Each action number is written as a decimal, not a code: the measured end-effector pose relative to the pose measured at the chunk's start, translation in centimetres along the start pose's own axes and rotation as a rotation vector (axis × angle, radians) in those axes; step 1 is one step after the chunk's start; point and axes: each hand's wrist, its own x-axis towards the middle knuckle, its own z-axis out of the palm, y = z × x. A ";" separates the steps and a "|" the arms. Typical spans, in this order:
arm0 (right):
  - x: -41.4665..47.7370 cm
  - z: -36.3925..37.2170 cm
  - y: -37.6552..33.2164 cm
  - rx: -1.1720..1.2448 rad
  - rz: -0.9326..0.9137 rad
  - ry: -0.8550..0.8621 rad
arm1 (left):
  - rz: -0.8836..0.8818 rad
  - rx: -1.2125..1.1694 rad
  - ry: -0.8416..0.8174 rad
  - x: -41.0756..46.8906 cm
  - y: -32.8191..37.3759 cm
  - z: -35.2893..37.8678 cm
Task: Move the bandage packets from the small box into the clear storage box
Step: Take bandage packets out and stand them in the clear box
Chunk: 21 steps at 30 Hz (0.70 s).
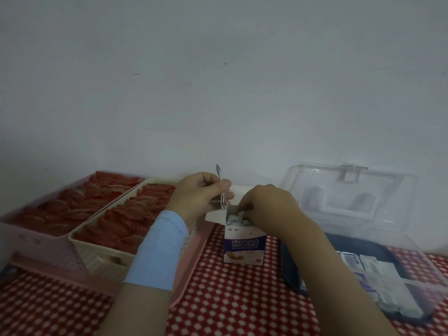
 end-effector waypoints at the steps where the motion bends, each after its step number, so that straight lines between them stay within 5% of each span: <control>1: -0.1 -0.2 0.3 0.072 0.007 0.016 | 0.006 0.015 0.004 0.0 0.0 -0.1; 6: -0.4 -1.0 1.2 0.517 0.019 0.034 | 0.025 0.057 0.014 -0.1 0.1 -0.4; 10: -0.5 -0.8 1.6 0.585 0.010 -0.045 | 0.010 0.056 0.004 -0.2 0.2 -0.3; 16: -0.4 -1.5 1.8 0.690 0.048 0.322 | 0.015 0.074 0.035 -0.2 0.3 -0.1; 21: -0.9 -2.7 1.7 0.866 -0.109 0.361 | -0.053 -0.065 -0.109 -0.8 0.8 0.1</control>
